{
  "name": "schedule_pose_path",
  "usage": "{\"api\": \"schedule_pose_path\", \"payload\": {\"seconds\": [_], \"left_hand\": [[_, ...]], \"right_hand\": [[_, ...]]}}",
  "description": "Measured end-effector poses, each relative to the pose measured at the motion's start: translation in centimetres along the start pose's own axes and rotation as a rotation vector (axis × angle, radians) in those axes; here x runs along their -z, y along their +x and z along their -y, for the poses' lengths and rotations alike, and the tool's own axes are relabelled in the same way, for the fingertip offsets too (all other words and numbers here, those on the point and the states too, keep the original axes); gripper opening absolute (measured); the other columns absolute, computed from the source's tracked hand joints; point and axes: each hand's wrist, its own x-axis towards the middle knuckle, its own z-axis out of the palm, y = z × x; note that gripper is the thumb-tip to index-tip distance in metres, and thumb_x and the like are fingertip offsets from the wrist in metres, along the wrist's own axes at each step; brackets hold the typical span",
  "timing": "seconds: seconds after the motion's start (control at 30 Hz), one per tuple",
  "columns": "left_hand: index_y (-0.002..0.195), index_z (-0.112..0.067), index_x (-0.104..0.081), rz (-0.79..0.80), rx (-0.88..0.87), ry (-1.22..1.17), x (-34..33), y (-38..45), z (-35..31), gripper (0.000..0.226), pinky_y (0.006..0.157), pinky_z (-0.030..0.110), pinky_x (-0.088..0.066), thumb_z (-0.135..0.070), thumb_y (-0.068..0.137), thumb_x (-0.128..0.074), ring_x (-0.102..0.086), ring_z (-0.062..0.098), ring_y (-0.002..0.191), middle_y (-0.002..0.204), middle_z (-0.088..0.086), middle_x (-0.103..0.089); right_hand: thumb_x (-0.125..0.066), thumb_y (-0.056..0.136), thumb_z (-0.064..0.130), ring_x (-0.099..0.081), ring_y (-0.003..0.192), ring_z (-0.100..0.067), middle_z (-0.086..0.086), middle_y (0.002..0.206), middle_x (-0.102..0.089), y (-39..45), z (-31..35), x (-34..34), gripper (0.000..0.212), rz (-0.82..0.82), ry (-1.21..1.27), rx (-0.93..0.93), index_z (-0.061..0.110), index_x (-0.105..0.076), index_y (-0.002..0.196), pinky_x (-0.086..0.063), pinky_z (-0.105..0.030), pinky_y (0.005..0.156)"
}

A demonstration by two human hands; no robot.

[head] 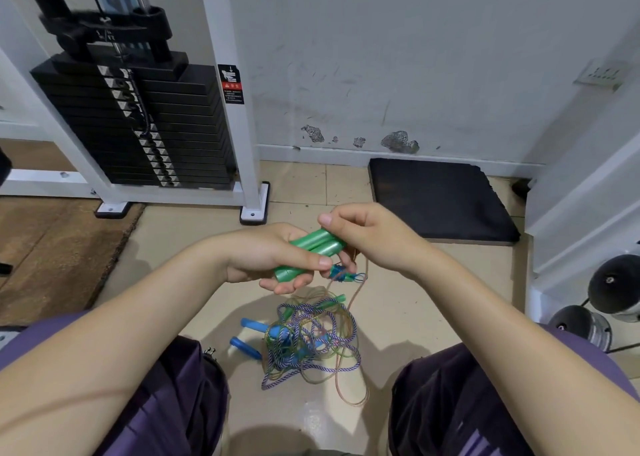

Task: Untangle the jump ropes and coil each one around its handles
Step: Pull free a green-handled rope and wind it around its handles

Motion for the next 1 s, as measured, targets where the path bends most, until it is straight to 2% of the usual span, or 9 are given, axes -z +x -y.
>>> {"api": "schedule_pose_path", "payload": {"seconds": [0.1, 0.27, 0.4, 0.5, 0.6, 0.7, 0.83, 0.9, 1.0], "left_hand": [[0.092, 0.000, -0.056, -0.041, -0.031, -0.002, 0.2, 0.2, 0.0, 0.027, 0.036, 0.017, -0.027, -0.024, 0.086, -0.065, -0.043, 0.011, 0.037, 0.059, 0.005, -0.055], [0.095, -0.003, -0.061, -0.096, -0.037, -0.068, 0.8, 0.4, 0.2, 0.025, 0.036, 0.017, -0.029, -0.024, 0.084, -0.066, -0.048, 0.011, 0.043, 0.065, 0.007, -0.059], [0.089, -0.007, -0.057, -0.104, -0.030, -0.080, 1.1, 0.1, 0.3, 0.024, 0.035, 0.018, -0.020, -0.030, 0.087, -0.061, -0.036, 0.010, 0.037, 0.060, 0.004, -0.048], [0.090, -0.008, -0.056, -0.323, -0.151, -0.250, 1.8, 0.0, -0.2, 0.023, 0.036, 0.018, -0.017, -0.030, 0.092, -0.062, -0.029, 0.007, 0.036, 0.061, 0.003, -0.043], [0.093, -0.008, -0.053, -0.577, -0.299, -0.441, 2.7, -0.1, -0.6, 0.021, 0.041, 0.020, -0.011, -0.028, 0.099, -0.052, -0.023, 0.006, 0.037, 0.061, 0.001, -0.042], [0.094, -0.009, -0.054, -0.692, -0.275, -0.296, 2.6, -0.1, -0.6, 0.019, 0.043, 0.021, -0.013, -0.026, 0.100, -0.053, -0.025, 0.008, 0.037, 0.061, 0.002, -0.043], [0.090, -0.011, -0.055, -0.602, -0.089, -0.012, 2.2, 0.1, 0.1, 0.017, 0.040, 0.018, -0.022, -0.026, 0.096, -0.062, -0.031, 0.010, 0.039, 0.060, 0.003, -0.050], [0.083, -0.012, -0.055, -0.493, 0.023, 0.187, 2.1, 0.0, 0.4, 0.022, 0.041, 0.019, -0.026, -0.027, 0.092, -0.068, -0.036, 0.011, 0.040, 0.059, 0.002, -0.054], [0.079, -0.011, -0.055, -0.294, 0.143, 0.392, 1.4, -0.3, 0.4, 0.029, 0.042, 0.020, -0.031, -0.033, 0.088, -0.072, -0.040, 0.010, 0.041, 0.057, 0.000, -0.056]], "right_hand": [[-0.056, 0.098, 0.028, -0.032, 0.044, -0.009, 0.002, 0.049, -0.038, 0.1, 0.4, -0.3, 0.032, -0.043, -0.052, 0.018, 0.011, -0.061, 0.071, -0.027, -0.019, 0.044], [-0.058, 0.097, 0.032, -0.031, 0.047, -0.008, 0.006, 0.050, -0.038, 0.4, 0.1, 1.0, 0.034, -0.138, -0.127, 0.021, 0.015, -0.062, 0.068, -0.026, -0.021, 0.047], [-0.058, 0.096, 0.034, -0.032, 0.046, -0.012, 0.004, 0.051, -0.042, 0.5, -0.3, 1.7, 0.031, -0.195, 0.002, -0.031, 0.016, -0.062, 0.073, -0.027, -0.023, 0.046], [-0.064, 0.094, 0.026, -0.044, 0.045, -0.018, -0.008, 0.061, -0.052, 0.5, -0.4, 2.7, 0.016, -0.288, 0.128, -0.057, 0.012, -0.056, 0.089, -0.038, -0.024, 0.044], [-0.068, 0.090, 0.009, -0.051, 0.045, -0.021, -0.011, 0.068, -0.057, 0.5, -0.5, 3.5, 0.016, -0.343, 0.119, -0.057, 0.008, -0.052, 0.095, -0.044, -0.026, 0.044], [-0.067, 0.088, 0.005, -0.051, 0.045, -0.019, -0.007, 0.068, -0.066, 0.5, -0.6, 3.4, 0.010, -0.334, -0.030, -0.066, 0.008, -0.059, 0.085, -0.038, -0.023, 0.044], [-0.071, 0.086, 0.008, -0.051, 0.048, -0.014, 0.006, 0.061, -0.064, 0.2, -0.4, 2.5, 0.005, -0.141, -0.210, -0.050, 0.008, -0.067, 0.082, -0.037, -0.014, 0.045], [-0.074, 0.084, 0.008, -0.050, 0.047, -0.007, 0.012, 0.052, -0.058, 0.2, -0.3, 2.1, 0.005, -0.091, -0.237, -0.017, 0.010, -0.071, 0.082, -0.040, -0.015, 0.049], [-0.076, 0.081, 0.005, -0.052, 0.052, -0.002, 0.012, 0.056, -0.062, 0.4, -0.1, 1.8, 0.009, -0.063, -0.167, 0.011, 0.013, -0.073, 0.080, -0.045, -0.017, 0.056]]}}
